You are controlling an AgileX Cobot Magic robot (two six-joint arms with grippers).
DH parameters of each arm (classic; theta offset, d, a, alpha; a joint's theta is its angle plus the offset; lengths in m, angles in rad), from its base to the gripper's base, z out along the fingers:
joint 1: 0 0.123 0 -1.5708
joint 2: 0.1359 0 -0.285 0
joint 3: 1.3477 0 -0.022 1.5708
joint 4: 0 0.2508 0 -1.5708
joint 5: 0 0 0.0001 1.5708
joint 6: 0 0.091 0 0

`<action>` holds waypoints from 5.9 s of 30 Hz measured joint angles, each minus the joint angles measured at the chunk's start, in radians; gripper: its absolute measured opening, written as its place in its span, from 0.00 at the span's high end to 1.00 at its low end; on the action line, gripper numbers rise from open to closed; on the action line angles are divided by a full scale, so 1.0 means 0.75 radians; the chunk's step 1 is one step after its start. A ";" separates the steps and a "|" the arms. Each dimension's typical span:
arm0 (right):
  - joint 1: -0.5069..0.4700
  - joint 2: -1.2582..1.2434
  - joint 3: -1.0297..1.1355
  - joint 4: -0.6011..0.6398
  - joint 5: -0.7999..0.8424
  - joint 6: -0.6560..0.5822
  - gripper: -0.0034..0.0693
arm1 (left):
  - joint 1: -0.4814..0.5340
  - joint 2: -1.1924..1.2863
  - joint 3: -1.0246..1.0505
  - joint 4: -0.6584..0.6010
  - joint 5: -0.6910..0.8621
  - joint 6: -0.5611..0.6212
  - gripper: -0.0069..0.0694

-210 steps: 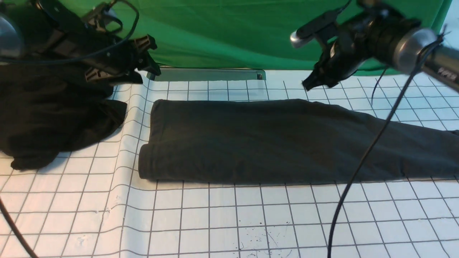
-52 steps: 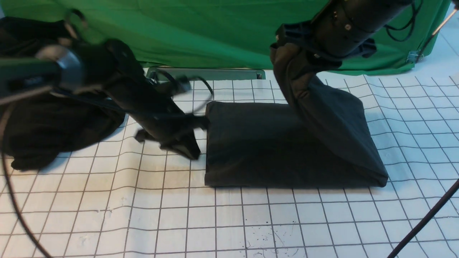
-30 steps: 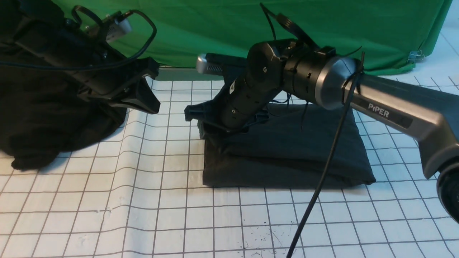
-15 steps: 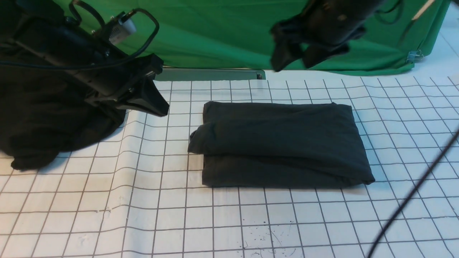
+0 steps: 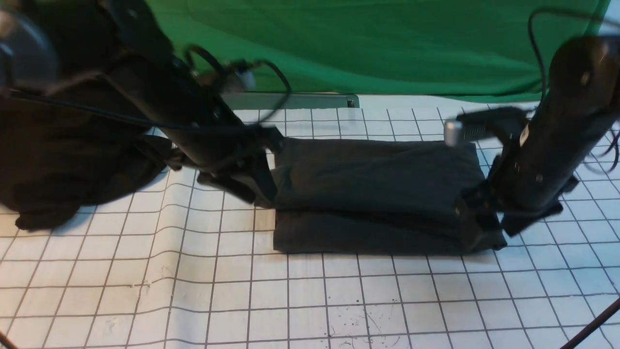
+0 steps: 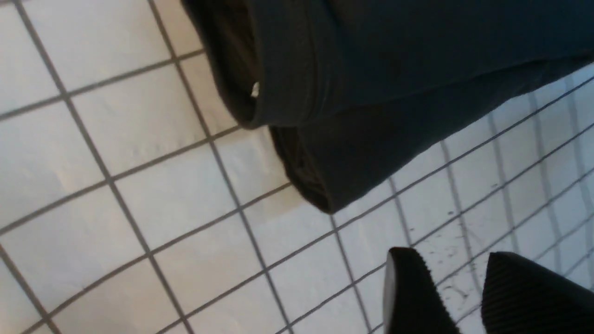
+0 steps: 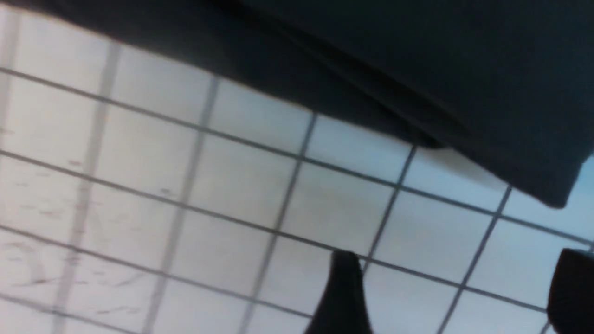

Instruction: Fold a long-sleeved shirt over a white checkered tablecloth.

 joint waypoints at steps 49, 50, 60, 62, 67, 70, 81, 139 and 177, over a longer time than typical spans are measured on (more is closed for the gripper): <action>0.000 -0.180 0.559 -0.113 -0.268 0.065 0.65 | -0.336 0.038 0.355 -0.051 -0.132 -0.113 0.79; 0.000 -0.180 0.548 -0.130 -0.266 0.067 0.59 | -0.335 0.038 0.355 -0.024 -0.132 -0.135 0.74; 0.000 -0.216 0.404 -0.143 -0.046 0.035 0.40 | -0.335 -0.044 0.269 0.165 -0.085 -0.164 0.41; 0.000 -0.254 0.359 -0.150 0.013 0.029 0.44 | -0.333 -0.086 0.200 0.201 -0.058 -0.166 0.38; 0.000 -0.420 0.302 -0.191 0.188 -0.015 0.62 | -0.332 -0.161 0.058 0.266 0.013 -0.181 0.36; 0.000 -0.551 0.301 -0.215 0.235 -0.020 0.74 | -0.329 -0.186 0.035 0.273 0.021 -0.206 0.36; 0.000 -1.333 0.301 -0.230 0.227 0.039 0.96 | -0.329 -0.228 0.032 0.275 -0.015 -0.211 0.60; -0.408 -2.278 1.591 -0.217 -1.091 -0.043 0.83 | -0.329 -0.228 0.030 0.335 -0.105 -0.194 0.91; -0.267 -2.326 1.699 -0.235 -1.028 -0.044 0.76 | -0.328 -1.951 1.189 0.508 -0.974 -0.273 0.91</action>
